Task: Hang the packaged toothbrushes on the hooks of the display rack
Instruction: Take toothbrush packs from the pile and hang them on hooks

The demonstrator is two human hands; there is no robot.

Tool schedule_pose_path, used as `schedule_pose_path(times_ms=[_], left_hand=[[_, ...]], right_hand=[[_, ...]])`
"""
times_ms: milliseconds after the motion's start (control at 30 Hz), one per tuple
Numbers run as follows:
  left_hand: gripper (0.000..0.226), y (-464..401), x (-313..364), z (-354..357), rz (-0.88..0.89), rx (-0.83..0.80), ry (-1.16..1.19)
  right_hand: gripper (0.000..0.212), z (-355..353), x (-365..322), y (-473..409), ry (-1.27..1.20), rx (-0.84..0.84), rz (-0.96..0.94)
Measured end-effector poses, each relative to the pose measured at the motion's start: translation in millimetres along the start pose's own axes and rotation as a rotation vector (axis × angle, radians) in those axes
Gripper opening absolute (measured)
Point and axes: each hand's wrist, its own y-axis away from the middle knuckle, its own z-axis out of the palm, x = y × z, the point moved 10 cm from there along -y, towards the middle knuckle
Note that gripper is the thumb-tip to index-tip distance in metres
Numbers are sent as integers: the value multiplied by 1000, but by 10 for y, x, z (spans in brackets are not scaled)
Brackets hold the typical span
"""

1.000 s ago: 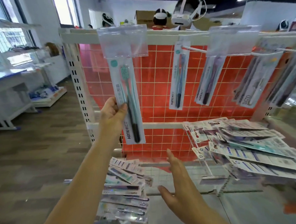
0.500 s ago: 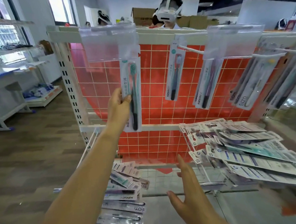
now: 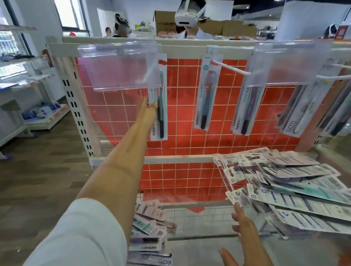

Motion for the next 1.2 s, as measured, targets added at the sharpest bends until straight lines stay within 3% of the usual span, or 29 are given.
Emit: schedule_pose_path(times_ms=[167, 300, 500, 667, 867, 1200], left_hand=[[37, 19, -70, 15, 18, -17, -57], [45, 148, -365, -67, -13, -47, -311], [22, 557, -692, -75, 29, -160, -861], [36, 1003, -657, 64, 222, -214, -1003], [42, 1619, -382, 272, 413, -237, -899], [47, 2171, -159, 820, 511, -350, -824]], right_hand=[[95, -95, -109, 102, 121, 0, -65], [105, -143, -148, 145, 158, -35, -80], [91, -206, -264, 120, 130, -46, -90], [86, -232, -328, 141, 124, -37, -117], [84, -266, -335, 150, 139, -50, -91], [79, -487, -242, 168, 156, -27, -76]])
